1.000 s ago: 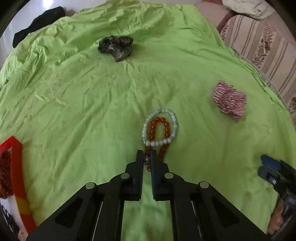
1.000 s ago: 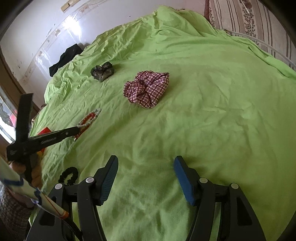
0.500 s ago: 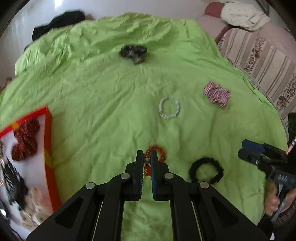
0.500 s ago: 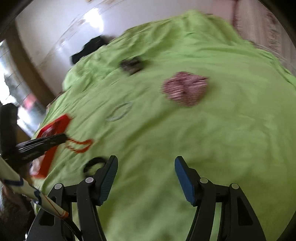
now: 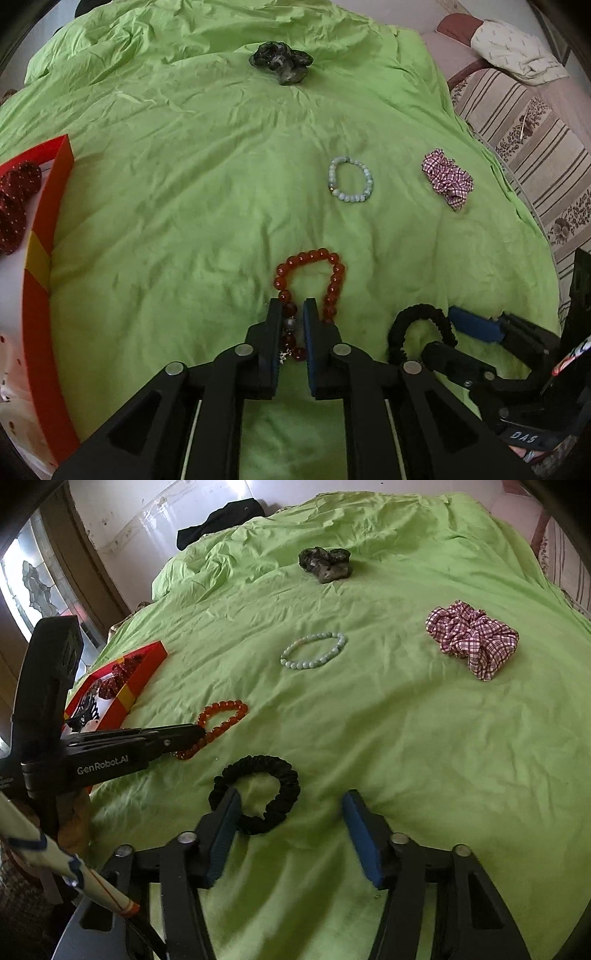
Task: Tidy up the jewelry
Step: 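Grasp the red bead bracelet with the left tool while the right tool grasps the black hair tie, then carry both items over the tray and open the left tool to drop the bracelet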
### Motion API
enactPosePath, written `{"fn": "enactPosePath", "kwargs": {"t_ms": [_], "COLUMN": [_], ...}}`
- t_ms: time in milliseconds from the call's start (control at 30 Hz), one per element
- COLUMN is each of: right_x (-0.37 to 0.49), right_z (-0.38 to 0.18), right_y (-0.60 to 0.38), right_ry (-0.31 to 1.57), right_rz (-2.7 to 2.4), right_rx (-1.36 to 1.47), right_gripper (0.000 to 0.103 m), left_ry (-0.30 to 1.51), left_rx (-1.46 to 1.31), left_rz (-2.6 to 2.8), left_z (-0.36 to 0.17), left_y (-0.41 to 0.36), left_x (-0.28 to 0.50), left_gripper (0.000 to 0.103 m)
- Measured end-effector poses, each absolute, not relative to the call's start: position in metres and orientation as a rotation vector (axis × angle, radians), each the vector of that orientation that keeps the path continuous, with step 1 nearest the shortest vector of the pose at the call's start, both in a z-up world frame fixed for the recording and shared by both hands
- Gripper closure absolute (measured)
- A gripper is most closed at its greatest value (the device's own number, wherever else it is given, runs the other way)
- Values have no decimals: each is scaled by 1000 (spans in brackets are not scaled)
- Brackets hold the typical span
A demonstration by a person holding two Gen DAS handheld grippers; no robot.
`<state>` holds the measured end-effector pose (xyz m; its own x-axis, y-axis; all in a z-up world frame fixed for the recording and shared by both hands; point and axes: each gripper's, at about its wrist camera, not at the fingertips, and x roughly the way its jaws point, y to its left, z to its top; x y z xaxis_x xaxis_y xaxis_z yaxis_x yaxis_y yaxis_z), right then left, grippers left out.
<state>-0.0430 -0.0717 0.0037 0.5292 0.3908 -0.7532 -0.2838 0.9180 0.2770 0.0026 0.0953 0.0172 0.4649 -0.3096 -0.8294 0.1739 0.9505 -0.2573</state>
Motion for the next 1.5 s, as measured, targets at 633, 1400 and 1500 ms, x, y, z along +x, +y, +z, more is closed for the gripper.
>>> {"fn": "enactPosePath", "kwargs": {"t_ms": [633, 1400, 1500], "right_x": [-84, -134, -131], "right_z": [71, 116, 120], "right_y": [-82, 5, 25], "right_ry": [789, 738, 744], "right_rz": [370, 504, 531], "right_rx": [161, 8, -19], "right_gripper": [92, 92, 92], "left_ry": [818, 664, 691], "left_rx": [-171, -198, -225], "left_rz": [-235, 53, 41], "left_z": [123, 179, 171], "left_y": [136, 273, 284], "left_x": [-68, -168, -159], "left_gripper": [96, 96, 96]}}
